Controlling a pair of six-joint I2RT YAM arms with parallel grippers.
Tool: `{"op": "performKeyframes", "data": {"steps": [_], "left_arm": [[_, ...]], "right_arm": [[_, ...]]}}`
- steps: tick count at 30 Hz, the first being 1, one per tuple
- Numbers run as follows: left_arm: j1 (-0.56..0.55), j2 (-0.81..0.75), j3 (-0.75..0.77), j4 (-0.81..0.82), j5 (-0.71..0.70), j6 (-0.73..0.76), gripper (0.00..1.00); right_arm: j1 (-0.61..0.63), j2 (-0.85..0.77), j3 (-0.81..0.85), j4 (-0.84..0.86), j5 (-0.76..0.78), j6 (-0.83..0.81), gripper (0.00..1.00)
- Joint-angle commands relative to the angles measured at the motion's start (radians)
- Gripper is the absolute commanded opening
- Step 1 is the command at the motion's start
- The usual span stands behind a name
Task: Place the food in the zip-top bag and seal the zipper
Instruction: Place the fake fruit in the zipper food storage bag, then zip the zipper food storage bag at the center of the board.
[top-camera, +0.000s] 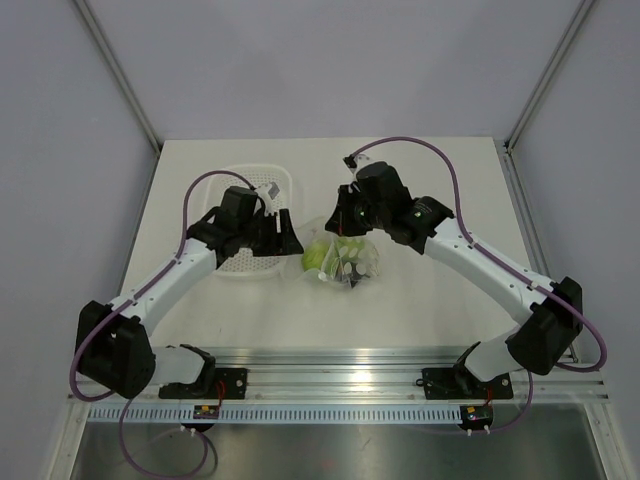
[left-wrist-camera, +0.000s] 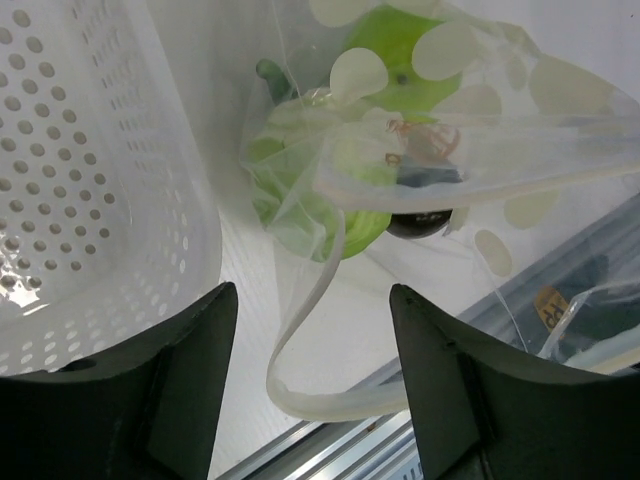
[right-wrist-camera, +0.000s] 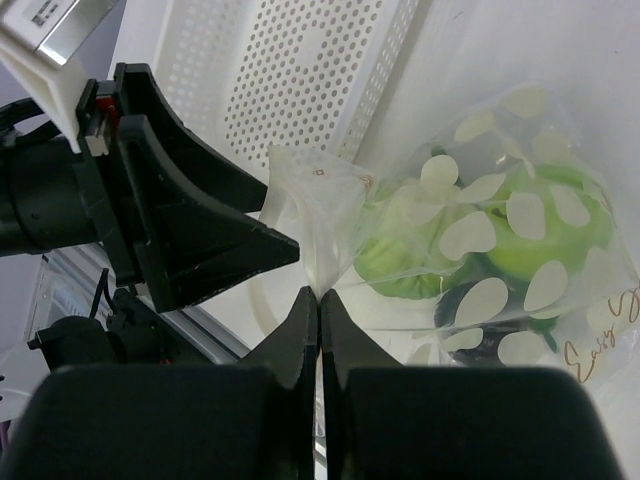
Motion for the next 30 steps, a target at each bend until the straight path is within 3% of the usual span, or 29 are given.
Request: {"op": "performKeyframes", "data": {"steps": [1, 5, 6, 8, 9, 11, 16, 19, 22, 25, 30], "left_arm": [[-0.014, 0.035, 0.027, 0.081, 0.021, -0.022, 0.62], [-0.029, 0.053, 0.076, 0.082, 0.049, -0.042, 0.28], [-0.029, 0.049, 0.087, 0.084, 0.053, -0.049, 0.14], [-0.029, 0.043, 0.125, 0.084, 0.066, -0.081, 0.01], [-0.029, 0.037, 0.139, 0.084, 0.069, -0.094, 0.0], [-0.029, 0.032, 0.17, 0.084, 0.076, -0.141, 0.0], [-0.029, 0.041, 0.242, 0.116, 0.053, -0.262, 0.0], [-0.029, 0.061, 0.273, 0.121, 0.018, -0.296, 0.0], [-0.026, 0.093, 0.311, 0.084, -0.029, -0.302, 0.0], [-0.019, 0.129, 0.329, 0.078, -0.022, -0.301, 0.0], [-0.003, 0.159, 0.34, 0.072, -0.02, -0.293, 0.0]], "right_arm": [[0.007, -0.052, 0.039, 0.02, -0.024, -0.039, 0.0], [0.007, -0.066, 0.052, 0.004, -0.038, -0.072, 0.12], [0.007, -0.073, 0.052, 0.001, -0.047, -0.092, 0.26], [0.007, -0.092, 0.05, -0.004, -0.047, -0.114, 0.41], [0.007, -0.101, 0.056, -0.018, -0.038, -0.137, 0.5], [0.007, -0.13, 0.073, -0.032, -0.031, -0.169, 0.54], [0.007, -0.214, 0.023, -0.045, 0.087, -0.285, 0.54], [0.007, -0.265, -0.071, -0.023, 0.176, -0.351, 0.48], [0.007, -0.354, -0.192, 0.091, 0.196, -0.411, 0.4], [0.009, -0.502, -0.432, 0.27, 0.196, -0.442, 0.39], [0.009, -0.705, -0.649, 0.476, 0.172, -0.534, 0.42]]}}
